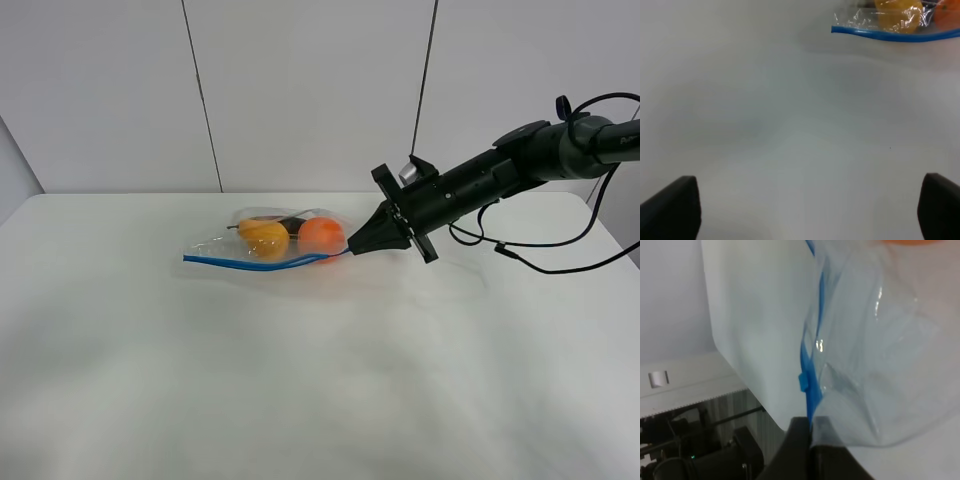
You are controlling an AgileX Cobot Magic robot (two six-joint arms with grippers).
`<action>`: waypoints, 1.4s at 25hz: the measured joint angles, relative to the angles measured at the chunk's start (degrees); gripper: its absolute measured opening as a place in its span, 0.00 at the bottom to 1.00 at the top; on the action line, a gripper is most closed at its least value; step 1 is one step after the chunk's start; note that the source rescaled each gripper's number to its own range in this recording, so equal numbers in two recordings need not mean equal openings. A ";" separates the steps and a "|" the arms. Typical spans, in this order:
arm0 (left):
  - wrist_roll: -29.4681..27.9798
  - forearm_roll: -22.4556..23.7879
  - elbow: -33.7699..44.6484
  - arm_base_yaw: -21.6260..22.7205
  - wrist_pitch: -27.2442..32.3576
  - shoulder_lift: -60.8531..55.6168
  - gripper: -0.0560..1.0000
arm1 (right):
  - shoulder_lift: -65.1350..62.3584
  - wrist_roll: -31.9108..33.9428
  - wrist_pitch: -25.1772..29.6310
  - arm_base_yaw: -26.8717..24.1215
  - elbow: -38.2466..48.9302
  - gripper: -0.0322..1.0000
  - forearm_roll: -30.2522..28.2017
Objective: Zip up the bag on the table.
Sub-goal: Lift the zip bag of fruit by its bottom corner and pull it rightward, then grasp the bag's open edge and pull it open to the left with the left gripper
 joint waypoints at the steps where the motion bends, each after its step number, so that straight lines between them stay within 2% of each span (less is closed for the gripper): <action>1: 0.00 0.00 0.00 0.00 0.00 0.00 1.00 | 0.00 0.15 0.04 -0.17 0.00 0.03 -0.19; 7: 0.00 0.00 0.00 0.00 0.00 0.00 1.00 | 0.00 1.36 0.07 -1.25 0.00 0.03 -2.22; 17: 0.00 -0.07 -0.90 0.00 -1.15 0.85 1.00 | 0.00 1.50 0.07 -1.25 0.00 0.03 -2.43; 22: 0.35 -0.07 -8.18 0.00 -5.78 11.79 1.00 | 0.00 1.50 0.07 -1.25 0.00 0.03 -2.55; 25: 3.14 -0.07 -14.48 0.00 -8.05 22.42 1.00 | 0.00 1.50 0.07 -1.25 0.00 0.03 -2.63; 28: 10.63 -0.07 -20.56 0.00 -10.35 32.12 1.00 | 0.00 1.50 0.07 -1.25 0.00 0.03 -2.68; 29: 15.38 -0.07 -21.77 0.00 -11.37 35.24 1.00 | 0.00 1.50 0.07 -1.25 0.00 0.03 -2.68; 31: 26.78 -0.07 -23.55 0.00 -14.22 40.58 1.00 | 0.00 1.50 0.07 -1.25 0.00 0.03 -2.68; 35: 55.36 -0.09 -23.92 0.00 -22.09 50.61 1.00 | 0.00 1.53 0.07 -1.25 0.00 0.03 -2.68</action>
